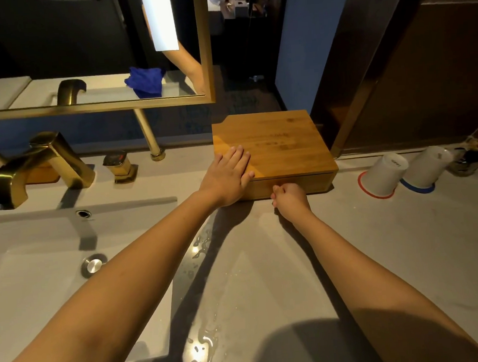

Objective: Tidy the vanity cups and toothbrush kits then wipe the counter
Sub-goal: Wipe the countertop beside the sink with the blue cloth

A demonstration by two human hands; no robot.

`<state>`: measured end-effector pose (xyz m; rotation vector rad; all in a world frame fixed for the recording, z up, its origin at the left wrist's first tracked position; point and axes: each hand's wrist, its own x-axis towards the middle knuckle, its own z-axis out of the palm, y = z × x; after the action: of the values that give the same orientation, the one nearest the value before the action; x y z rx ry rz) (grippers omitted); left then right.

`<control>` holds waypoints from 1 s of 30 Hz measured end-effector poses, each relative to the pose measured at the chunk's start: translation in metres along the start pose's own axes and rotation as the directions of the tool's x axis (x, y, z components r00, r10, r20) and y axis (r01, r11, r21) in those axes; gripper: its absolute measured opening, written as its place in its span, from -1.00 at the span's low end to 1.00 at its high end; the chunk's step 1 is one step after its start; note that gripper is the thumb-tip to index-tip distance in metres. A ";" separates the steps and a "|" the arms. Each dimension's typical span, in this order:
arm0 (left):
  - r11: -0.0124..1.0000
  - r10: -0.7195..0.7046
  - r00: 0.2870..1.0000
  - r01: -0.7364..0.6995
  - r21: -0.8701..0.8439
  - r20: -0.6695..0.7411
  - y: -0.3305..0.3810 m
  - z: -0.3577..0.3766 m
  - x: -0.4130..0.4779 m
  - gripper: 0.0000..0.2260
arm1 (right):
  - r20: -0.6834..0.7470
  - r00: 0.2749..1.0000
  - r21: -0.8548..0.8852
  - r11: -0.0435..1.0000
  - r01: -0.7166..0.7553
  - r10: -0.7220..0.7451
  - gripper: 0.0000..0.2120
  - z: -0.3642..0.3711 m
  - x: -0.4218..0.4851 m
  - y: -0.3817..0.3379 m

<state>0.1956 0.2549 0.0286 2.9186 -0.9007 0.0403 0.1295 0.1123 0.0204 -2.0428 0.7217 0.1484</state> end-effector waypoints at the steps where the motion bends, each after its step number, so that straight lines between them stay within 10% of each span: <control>1: 1.000 -0.002 1.000 0.002 -0.003 -0.004 0.000 0.001 0.000 -0.48 | 0.006 1.000 -0.003 1.000 -0.012 0.012 -0.69 0.000 0.000 -0.001; 21: 0.971 -0.039 0.999 0.045 -0.236 0.032 0.002 -0.031 -0.070 -0.52 | 0.246 0.947 -0.038 0.978 -0.206 0.209 -0.67 -0.014 -0.022 -0.019; 30: 0.744 -0.446 0.847 0.530 -0.406 0.290 -0.020 -0.038 -0.202 -0.58 | 0.461 0.843 -0.285 0.853 0.437 -0.278 -0.86 0.047 -0.096 -0.022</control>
<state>0.0402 0.3877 0.0543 2.6010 -0.0827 -0.4190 0.0707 0.2006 0.0467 -2.3729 0.0269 0.5094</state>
